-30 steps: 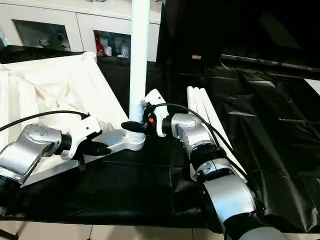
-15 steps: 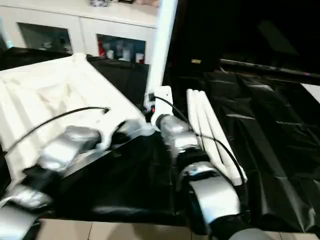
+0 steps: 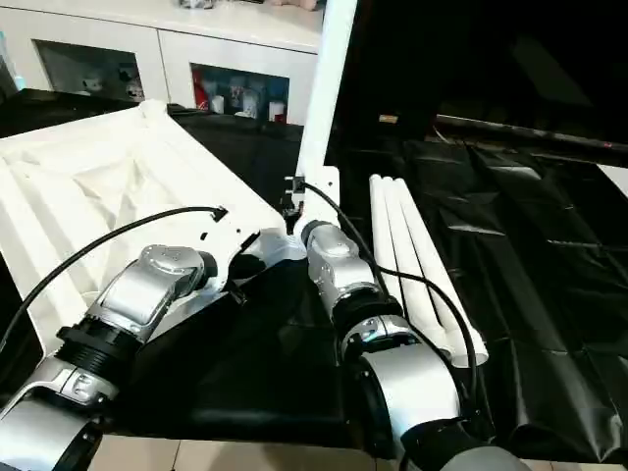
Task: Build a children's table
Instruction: Insert table leg to table base
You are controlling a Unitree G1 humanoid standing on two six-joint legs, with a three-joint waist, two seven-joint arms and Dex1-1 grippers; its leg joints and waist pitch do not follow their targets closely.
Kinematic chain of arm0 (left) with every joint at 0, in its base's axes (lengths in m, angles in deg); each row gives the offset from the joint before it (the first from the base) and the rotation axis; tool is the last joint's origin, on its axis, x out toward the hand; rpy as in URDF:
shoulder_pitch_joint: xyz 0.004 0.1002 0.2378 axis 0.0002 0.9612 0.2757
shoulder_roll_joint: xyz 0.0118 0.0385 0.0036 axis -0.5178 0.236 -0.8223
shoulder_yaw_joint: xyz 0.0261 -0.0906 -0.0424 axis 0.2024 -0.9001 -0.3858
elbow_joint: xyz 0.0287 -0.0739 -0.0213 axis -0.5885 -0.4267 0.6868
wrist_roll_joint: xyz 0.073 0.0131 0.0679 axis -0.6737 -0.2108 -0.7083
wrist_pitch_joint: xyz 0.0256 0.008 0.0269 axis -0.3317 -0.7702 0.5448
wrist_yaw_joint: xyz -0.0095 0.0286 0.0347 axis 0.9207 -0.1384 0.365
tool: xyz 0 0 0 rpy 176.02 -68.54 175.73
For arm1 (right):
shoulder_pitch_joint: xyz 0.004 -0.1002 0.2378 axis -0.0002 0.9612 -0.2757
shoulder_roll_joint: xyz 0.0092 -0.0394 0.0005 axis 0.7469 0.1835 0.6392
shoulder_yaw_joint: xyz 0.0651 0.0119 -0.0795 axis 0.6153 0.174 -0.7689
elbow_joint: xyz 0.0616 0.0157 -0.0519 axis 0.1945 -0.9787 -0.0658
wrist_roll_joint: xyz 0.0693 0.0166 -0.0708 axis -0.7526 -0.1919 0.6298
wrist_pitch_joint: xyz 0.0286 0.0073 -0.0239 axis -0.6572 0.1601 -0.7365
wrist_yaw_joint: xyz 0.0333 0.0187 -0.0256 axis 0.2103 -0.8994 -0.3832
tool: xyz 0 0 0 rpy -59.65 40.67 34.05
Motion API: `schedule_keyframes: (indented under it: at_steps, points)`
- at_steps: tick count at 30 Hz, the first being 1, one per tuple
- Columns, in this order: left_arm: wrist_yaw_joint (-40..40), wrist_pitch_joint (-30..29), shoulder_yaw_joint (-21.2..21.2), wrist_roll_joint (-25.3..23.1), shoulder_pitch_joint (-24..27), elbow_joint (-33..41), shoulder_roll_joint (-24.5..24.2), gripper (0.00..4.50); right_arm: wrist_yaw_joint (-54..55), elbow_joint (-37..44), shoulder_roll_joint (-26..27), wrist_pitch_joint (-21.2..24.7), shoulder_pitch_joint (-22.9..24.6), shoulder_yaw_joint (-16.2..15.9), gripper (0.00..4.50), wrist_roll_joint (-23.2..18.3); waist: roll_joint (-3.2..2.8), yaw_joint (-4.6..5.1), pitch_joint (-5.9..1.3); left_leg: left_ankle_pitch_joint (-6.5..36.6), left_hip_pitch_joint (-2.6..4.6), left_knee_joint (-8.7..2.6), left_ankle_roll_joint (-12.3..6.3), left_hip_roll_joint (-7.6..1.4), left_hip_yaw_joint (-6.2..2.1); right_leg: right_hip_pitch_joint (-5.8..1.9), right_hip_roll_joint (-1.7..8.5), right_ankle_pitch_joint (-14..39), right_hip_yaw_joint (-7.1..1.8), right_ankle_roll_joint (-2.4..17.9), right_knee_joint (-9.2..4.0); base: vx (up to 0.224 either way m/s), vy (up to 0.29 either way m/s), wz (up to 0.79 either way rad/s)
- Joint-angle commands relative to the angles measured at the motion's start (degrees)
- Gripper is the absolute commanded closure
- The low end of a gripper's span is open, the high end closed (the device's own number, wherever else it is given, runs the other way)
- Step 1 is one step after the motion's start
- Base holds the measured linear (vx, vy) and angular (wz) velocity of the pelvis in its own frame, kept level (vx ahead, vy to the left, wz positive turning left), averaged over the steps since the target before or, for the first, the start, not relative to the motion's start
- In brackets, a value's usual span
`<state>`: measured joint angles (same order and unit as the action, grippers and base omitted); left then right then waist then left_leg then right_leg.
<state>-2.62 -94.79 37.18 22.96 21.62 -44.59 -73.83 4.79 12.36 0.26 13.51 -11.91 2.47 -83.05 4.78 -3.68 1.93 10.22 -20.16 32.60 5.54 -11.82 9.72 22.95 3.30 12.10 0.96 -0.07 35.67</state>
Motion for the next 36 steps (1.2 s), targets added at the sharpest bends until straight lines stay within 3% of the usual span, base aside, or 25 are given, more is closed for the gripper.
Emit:
schedule_keyframes:
  at_steps: [1, 4, 10, 15, 17, 18, 22, 27, 31, 36]
  points:
    - [-1.04, 0.72, -1.14, -0.24, -1.70, 1.04, 0.10, 4.50, -2.30, -6.47, 1.24, 3.07, 3.42, 0.56, 2.05, -0.83, -1.45, 0.13, -2.14, 20.67, 0.29, -4.55, 3.17, -0.95, -0.25, -1.05, 3.29, 14.57, -1.77, 7.26, -4.99, 0.000, 0.000, 0.00]
    - [0.04, 1.29, -1.08, 0.26, -1.39, 1.66, -0.47, 4.50, -4.36, -6.01, 1.01, 2.53, 2.14, 1.23, 1.82, -1.26, -1.59, 0.15, -2.15, 20.81, 0.13, -4.58, 3.03, -1.00, -0.30, -1.14, 3.47, 14.76, -1.78, 7.51, -5.06, 0.000, 0.000, 0.00]
    - [1.41, 2.48, -1.11, 0.71, -1.02, 2.43, -1.42, 4.50, -7.37, -5.42, 0.32, 2.11, 0.37, 1.70, 1.39, -1.46, -1.46, 0.18, -2.38, 15.96, -0.11, -4.27, 2.19, -0.94, 0.02, -1.64, 3.36, 9.22, -1.80, 8.87, -4.50, 0.000, 0.000, 0.00]
    - [3.53, 3.70, -0.31, 0.95, -0.56, 3.24, -2.60, 4.50, -13.15, -4.49, -0.59, 1.50, -0.72, 1.05, 1.01, -1.09, -1.88, 0.17, -2.92, 7.41, -0.35, -3.45, 0.31, -0.75, 0.44, -2.45, 3.08, -4.73, -1.64, 11.91, -3.22, 0.000, 0.000, 0.00]
    - [4.41, 4.45, 0.04, 1.08, -0.30, 3.54, -3.03, 4.50, -15.51, -3.92, -1.03, 1.54, -0.86, 0.52, 0.82, -0.81, -1.74, 0.20, -2.99, 4.50, -0.56, -3.18, -0.88, -0.63, 0.56, -2.69, 2.98, -9.20, -1.62, 12.97, -2.79, 0.000, 0.000, 0.00]
    - [5.88, 5.91, 0.44, 1.33, 0.16, 4.00, -3.72, 4.50, -19.61, -2.49, -2.20, 2.09, -0.79, -0.73, 0.72, -0.09, -2.10, 0.19, -2.95, 4.42, -0.51, -3.16, -1.43, -0.68, 0.52, -2.75, 3.04, -9.60, -1.56, 13.50, -2.78, 0.000, 0.000, 0.00]
    - [8.66, 8.34, 0.69, 2.05, 1.06, 5.09, -4.95, 4.50, -26.92, 0.94, -5.63, 4.15, 0.31, -3.46, 0.32, 1.46, -2.04, 0.11, -2.90, 4.30, -0.42, -3.05, -2.16, -0.84, 0.61, -3.00, 3.09, -9.27, -1.50, 14.67, -2.84, 0.000, 0.000, 0.00]
    - [12.29, 10.57, 1.09, 2.59, 2.60, 6.22, -7.32, 4.50, -40.93, 9.86, -11.59, 8.01, 4.80, -7.94, 0.32, 1.84, -1.93, -0.38, -2.93, 2.50, -0.31, -2.69, -3.90, -0.99, 0.72, -3.18, 3.16, -11.82, -1.59, 15.94, -2.53, 0.000, 0.000, 0.00]
    - [14.99, 13.53, 1.15, 3.08, 3.82, 6.99, -8.91, 4.50, -49.96, 16.28, -15.81, 8.42, 8.93, -11.54, 0.32, 2.45, -1.87, -1.07, -2.80, 3.73, -0.18, -2.71, -3.74, -1.02, 0.76, -3.11, 3.21, -9.77, -1.55, 15.84, -2.69, 0.000, 0.000, 0.00]
    - [21.99, 17.40, 2.29, 4.65, 6.35, 10.59, -11.33, 4.50, -53.37, 20.67, -18.88, 6.84, 12.15, -12.11, 0.32, 2.29, -1.88, -1.47, -2.69, 5.18, -0.11, -2.73, -2.97, -1.16, 0.70, -2.92, 3.42, -5.41, -1.64, 15.28, -2.84, 0.000, 0.000, 0.00]
